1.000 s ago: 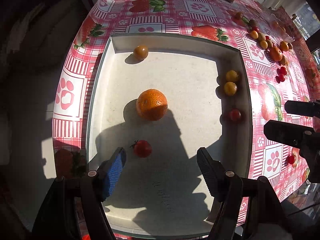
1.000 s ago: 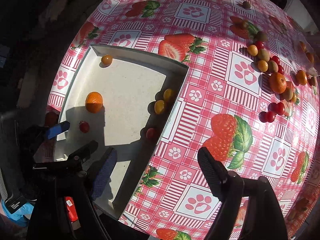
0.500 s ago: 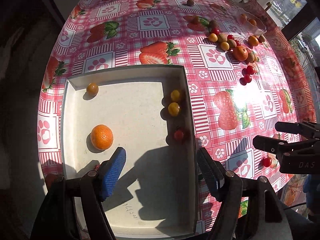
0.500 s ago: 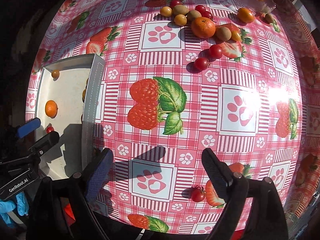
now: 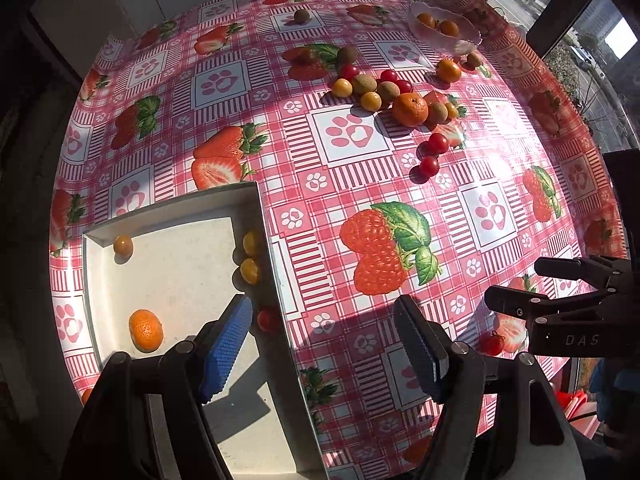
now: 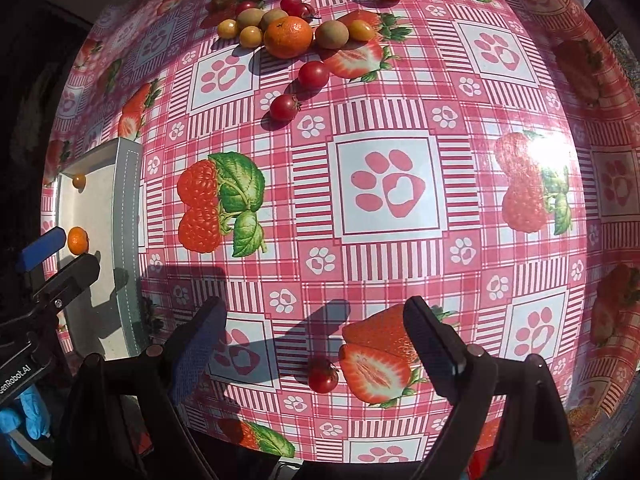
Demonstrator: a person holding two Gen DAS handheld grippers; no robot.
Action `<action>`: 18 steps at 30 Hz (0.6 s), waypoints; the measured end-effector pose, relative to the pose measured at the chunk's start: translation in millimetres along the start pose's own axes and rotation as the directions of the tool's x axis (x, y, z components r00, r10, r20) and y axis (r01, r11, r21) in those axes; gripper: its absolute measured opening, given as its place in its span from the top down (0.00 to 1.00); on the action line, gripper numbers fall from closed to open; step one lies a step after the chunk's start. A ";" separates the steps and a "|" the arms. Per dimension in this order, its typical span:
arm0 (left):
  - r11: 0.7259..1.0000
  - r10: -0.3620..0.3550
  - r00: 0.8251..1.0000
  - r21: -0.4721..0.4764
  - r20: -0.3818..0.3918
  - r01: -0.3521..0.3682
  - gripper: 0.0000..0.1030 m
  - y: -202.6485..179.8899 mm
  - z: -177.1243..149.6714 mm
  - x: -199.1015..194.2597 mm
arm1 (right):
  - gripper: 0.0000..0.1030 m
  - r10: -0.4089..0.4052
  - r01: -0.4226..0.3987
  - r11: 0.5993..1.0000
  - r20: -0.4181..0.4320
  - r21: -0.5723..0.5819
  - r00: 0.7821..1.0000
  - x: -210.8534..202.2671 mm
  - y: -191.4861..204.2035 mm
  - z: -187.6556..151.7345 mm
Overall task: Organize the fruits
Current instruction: 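Move both open tools back toward the fruit cluster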
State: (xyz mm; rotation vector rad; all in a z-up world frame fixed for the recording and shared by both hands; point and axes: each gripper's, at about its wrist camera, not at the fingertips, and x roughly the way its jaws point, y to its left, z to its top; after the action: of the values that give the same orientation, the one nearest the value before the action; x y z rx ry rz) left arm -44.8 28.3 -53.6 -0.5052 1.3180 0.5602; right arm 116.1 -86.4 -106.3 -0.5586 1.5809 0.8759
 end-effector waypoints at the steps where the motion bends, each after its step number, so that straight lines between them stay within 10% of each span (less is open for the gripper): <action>1: 1.000 -0.001 1.000 0.003 -0.002 0.001 0.28 -4.1 2.6 1.3 | 0.11 0.000 0.000 1.000 0.002 0.010 1.000 -1.5 -6.7 -0.5; 18: 1.000 -0.007 1.000 0.016 -0.010 0.007 0.28 -66.6 62.6 57.2 | 0.11 -0.027 0.031 0.999 0.094 -0.041 0.995 -13.2 -53.7 73.4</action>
State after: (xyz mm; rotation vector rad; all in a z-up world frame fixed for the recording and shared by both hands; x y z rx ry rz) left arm 53.9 22.4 -96.6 -0.4994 1.3288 0.5419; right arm 204.8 -62.4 -108.2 -0.5610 1.4695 0.9027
